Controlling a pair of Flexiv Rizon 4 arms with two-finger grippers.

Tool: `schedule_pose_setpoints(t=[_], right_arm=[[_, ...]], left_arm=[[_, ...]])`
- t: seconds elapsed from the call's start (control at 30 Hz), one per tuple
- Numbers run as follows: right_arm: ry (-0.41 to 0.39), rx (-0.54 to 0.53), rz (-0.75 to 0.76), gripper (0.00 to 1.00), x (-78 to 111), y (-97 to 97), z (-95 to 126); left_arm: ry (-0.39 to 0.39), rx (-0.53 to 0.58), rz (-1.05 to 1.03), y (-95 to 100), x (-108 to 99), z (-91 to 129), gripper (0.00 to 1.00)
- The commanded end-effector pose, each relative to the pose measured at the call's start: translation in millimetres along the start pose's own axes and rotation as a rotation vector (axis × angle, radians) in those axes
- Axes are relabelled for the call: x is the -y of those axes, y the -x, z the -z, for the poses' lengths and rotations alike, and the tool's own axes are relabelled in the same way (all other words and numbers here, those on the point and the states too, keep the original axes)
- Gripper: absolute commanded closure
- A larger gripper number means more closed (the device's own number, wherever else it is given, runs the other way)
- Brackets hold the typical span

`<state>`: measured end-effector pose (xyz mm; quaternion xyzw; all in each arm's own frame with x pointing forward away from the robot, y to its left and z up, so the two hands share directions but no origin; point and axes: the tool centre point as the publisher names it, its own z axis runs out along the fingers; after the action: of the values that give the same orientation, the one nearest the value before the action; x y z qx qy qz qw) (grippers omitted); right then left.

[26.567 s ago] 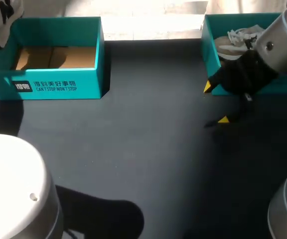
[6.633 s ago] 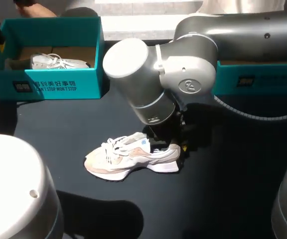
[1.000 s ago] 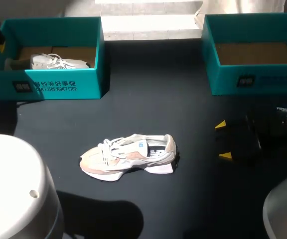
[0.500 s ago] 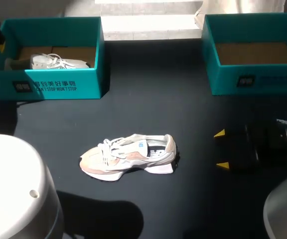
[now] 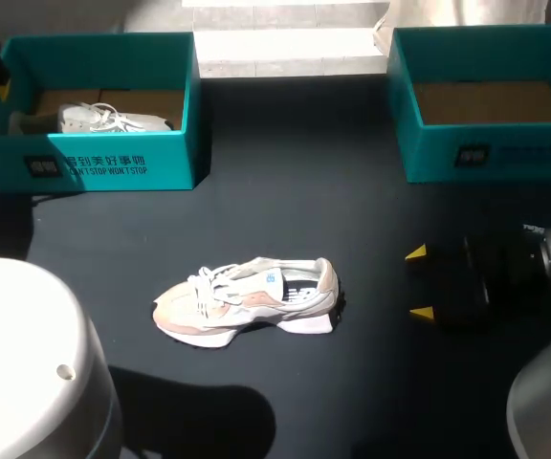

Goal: Take the shoe out of the shoebox, open the shoe tongue, remove and reinsert the insole, then place the shoe into the shoebox

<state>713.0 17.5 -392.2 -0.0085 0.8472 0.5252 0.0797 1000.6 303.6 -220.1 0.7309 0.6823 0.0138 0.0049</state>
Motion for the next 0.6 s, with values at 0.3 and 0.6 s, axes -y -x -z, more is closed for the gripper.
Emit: schedule_pose_setpoints(t=[0.3, 0.6], right_arm=[[-0.024, -0.035, 0.011, 0.00, -6.6, 0.7, -8.3], [-0.083, -0.087, -0.001, 0.00, -14.6, 0.3, -40.6]], left_arm=[[0.003, -0.002, -0.001, -0.1, 1.0, 0.2, 0.00], [0.003, -0.002, -0.001, -0.1, 1.0, 0.2, 0.00]])
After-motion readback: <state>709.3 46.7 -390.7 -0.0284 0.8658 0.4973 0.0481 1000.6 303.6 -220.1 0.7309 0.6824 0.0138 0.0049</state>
